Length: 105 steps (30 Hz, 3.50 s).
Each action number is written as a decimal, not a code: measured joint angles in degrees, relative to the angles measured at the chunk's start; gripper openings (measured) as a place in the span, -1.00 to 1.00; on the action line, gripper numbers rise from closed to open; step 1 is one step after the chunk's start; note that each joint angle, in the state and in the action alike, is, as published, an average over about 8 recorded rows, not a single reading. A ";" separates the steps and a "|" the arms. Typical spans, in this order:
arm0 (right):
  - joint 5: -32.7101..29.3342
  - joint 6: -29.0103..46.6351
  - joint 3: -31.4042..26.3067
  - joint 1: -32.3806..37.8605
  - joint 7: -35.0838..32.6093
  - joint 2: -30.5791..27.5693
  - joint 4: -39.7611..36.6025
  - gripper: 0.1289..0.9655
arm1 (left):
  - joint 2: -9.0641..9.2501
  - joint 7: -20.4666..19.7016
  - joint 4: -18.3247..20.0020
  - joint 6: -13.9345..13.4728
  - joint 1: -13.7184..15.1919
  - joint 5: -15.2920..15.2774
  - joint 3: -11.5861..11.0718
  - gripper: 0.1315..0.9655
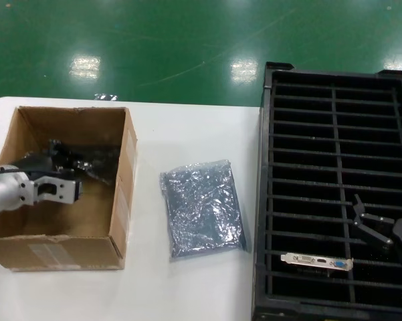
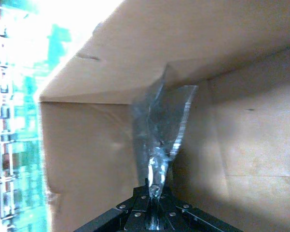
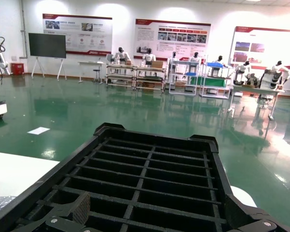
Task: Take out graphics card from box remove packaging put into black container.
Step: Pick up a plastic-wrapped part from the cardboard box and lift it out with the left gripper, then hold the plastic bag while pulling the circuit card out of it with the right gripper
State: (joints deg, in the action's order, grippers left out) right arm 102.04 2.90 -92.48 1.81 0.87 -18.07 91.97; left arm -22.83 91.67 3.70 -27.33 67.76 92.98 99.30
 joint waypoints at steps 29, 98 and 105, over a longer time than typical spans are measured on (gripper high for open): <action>0.00 0.00 0.00 0.00 0.00 0.00 0.00 1.00 | -18.07 -41.59 66.36 5.96 -32.16 -11.92 0.84 -0.98; 3.54 23.43 -10.49 4.33 2.36 -10.52 6.87 0.57 | -24.96 -57.18 103.17 8.18 -64.14 -19.01 -5.77 -0.98; 1.36 24.81 -13.86 8.15 1.38 -8.94 4.36 0.24 | -24.96 -57.18 103.17 8.18 -64.14 -19.01 -5.77 -0.98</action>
State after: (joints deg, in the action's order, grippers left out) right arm 103.40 27.71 -106.34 9.96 2.25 -27.00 96.33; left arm -47.79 34.49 106.87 -19.15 3.62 73.98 93.53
